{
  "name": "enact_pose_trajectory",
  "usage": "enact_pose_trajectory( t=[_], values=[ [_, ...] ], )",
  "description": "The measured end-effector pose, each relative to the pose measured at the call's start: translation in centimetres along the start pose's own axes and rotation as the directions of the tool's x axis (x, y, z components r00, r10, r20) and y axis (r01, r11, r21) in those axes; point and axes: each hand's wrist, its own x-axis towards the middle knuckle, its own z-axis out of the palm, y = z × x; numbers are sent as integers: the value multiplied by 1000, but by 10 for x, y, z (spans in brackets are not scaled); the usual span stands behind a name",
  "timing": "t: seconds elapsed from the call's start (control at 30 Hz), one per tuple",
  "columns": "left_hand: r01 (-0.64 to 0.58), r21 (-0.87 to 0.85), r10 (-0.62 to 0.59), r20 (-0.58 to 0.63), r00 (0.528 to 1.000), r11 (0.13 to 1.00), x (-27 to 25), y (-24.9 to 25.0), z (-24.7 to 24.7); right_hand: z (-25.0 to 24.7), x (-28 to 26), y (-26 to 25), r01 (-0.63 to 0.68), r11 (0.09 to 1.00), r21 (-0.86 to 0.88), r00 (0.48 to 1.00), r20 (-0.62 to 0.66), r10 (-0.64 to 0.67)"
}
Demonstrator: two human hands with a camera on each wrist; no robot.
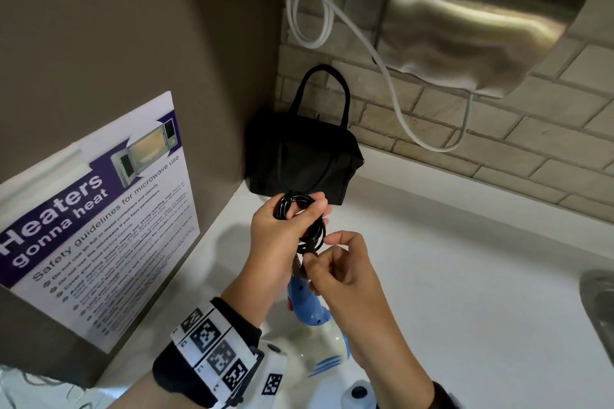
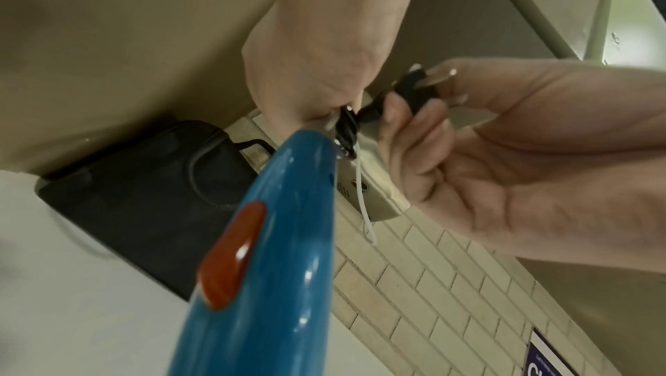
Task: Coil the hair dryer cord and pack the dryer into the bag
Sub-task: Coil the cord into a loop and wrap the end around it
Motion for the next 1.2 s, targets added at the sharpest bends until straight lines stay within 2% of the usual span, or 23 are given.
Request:
enact_pose_trajectory(
  t=[0.17,0.33,0.4,0.5,0.6,0.8,1.07,1.13,1.2],
  values=[
    [-10,-82,10,5,1000,997,2,4,6,8,-12,9,77,985,-154,996,-34,-83],
    [-42,32,36,165,986,999,4,11,0,-10,4,5,-120,993,-16,992,27,120],
    [-48,80,29,226,974,996,2,9,-3,-15,7,1,-135,991,-2,988,77,135],
    [-19,86,1,201,980,996,-1,2,-3,-14,7,0,-104,995,-5,992,72,104],
    [-9,6,8,179,984,1000,-3,-1,-2,-10,3,1,-64,998,9,996,58,63],
    [-77,-31,79,98,992,997,0,3,4,1,-12,16,51,990,-132,998,28,-48],
    [-46,-15,48,261,964,999,0,6,-2,-15,5,10,63,957,-284,993,118,-30],
    [-31,-10,32,292,956,999,2,3,-5,-24,9,7,71,949,-307,995,95,-44],
    [-38,-2,37,291,956,999,2,4,-6,-33,14,5,66,950,-307,998,8,-66]
  ],
)
